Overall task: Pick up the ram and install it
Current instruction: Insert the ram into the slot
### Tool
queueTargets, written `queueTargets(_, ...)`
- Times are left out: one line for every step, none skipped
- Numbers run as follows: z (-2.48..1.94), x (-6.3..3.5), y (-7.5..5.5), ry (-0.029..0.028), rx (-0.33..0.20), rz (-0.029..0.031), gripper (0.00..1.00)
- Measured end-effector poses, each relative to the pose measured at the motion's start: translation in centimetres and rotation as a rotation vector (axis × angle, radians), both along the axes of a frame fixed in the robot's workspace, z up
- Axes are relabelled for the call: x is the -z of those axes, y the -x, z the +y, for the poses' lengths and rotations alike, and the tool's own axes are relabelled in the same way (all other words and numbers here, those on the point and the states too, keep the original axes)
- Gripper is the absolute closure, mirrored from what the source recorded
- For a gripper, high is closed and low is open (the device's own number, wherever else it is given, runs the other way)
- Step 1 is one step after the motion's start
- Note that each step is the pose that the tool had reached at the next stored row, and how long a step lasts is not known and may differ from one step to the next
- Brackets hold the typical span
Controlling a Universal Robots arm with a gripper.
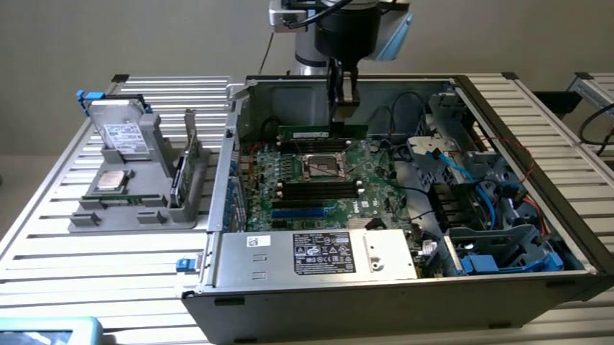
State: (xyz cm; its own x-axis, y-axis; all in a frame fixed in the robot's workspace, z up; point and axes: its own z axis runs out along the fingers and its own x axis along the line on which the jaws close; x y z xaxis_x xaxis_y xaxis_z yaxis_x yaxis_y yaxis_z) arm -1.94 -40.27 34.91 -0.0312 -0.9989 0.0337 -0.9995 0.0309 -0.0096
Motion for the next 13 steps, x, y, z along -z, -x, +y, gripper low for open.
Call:
queueTargets(0.04,0.14,0.0,0.0002,0.001,-0.0001,0.87)
queueTargets(0.1,0.31,0.0,0.0003,0.002,-0.0001,0.87)
queueTargets(0.19,0.49,-0.1,0.0004,0.002,-0.0001,0.87)
queueTargets(0.28,0.66,-0.1,0.0005,0.003,-0.0001,0.87)
queueTargets(0.37,0.84,-0.1,0.0004,0.004,-0.0001,0.87)
queueTargets(0.45,1.04,-0.1,0.0002,0.005,-0.0002,0.87)
queueTargets(0.53,1.22,-0.2,0.0002,0.005,-0.0002,0.87)
queueTargets(0.61,1.4,-0.2,0.0004,0.006,-0.0001,0.87)
queueTargets(0.69,1.58,-0.2,0.0004,0.006,-0.0001,0.87)
queueTargets(0.77,1.77,-0.2,0.0003,0.007,-0.0001,0.87)
queueTargets(0.83,1.95,-0.3,0.0005,0.007,-0.0001,0.87)
queueTargets(0.89,2.11,-0.3,0.0008,0.008,-0.0001,0.87)
queueTargets(0.92,2.24,-0.3,0.0022,0.008,0.0,0.87)
